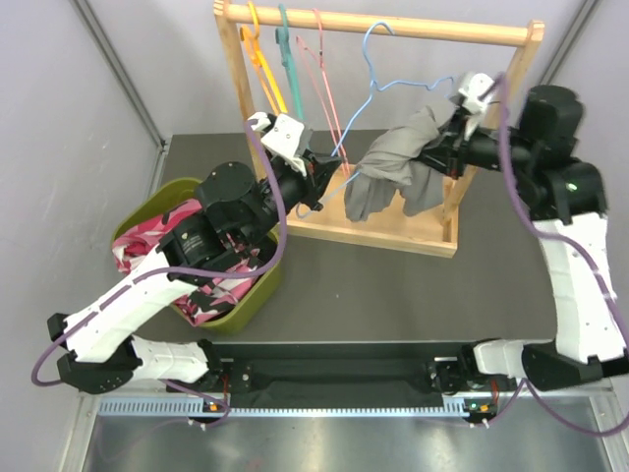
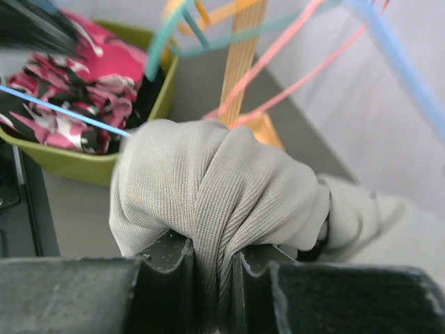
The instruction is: Remove the trousers from the hanger
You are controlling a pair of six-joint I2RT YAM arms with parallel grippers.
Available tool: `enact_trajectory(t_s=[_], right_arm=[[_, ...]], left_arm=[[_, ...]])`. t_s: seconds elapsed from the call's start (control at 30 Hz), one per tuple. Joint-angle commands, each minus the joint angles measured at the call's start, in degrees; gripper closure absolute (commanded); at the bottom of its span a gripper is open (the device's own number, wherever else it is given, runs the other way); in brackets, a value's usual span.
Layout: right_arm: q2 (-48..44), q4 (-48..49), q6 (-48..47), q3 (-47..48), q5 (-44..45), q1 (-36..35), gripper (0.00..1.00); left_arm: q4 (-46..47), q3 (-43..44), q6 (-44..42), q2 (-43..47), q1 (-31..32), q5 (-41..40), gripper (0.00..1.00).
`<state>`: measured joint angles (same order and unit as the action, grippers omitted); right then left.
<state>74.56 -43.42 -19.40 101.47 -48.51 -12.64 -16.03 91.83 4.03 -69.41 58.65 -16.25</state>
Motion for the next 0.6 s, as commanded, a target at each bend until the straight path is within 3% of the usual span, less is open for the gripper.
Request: enact_trajectory(t_s=[0.0, 0.33, 0.57], right_arm=[[-6.88, -3.07, -2.05, 10.84, -3.7, -0.36, 1.0], [-9.17, 1.93, 6.47, 28.93, -0.27, 0.87, 1.0], [-14.62, 2.29, 4.9, 29.75, 3.15, 1.92, 1.0]], left_arm=[[6.63, -0.69, -5.07, -1.16, -0.12, -5.72, 1.0], [4.87, 0.19, -6.67, -7.15, -0.64, -4.84, 1.0], [4.52, 1.5, -7.28, -6.44, -0.82, -3.88, 1.0]])
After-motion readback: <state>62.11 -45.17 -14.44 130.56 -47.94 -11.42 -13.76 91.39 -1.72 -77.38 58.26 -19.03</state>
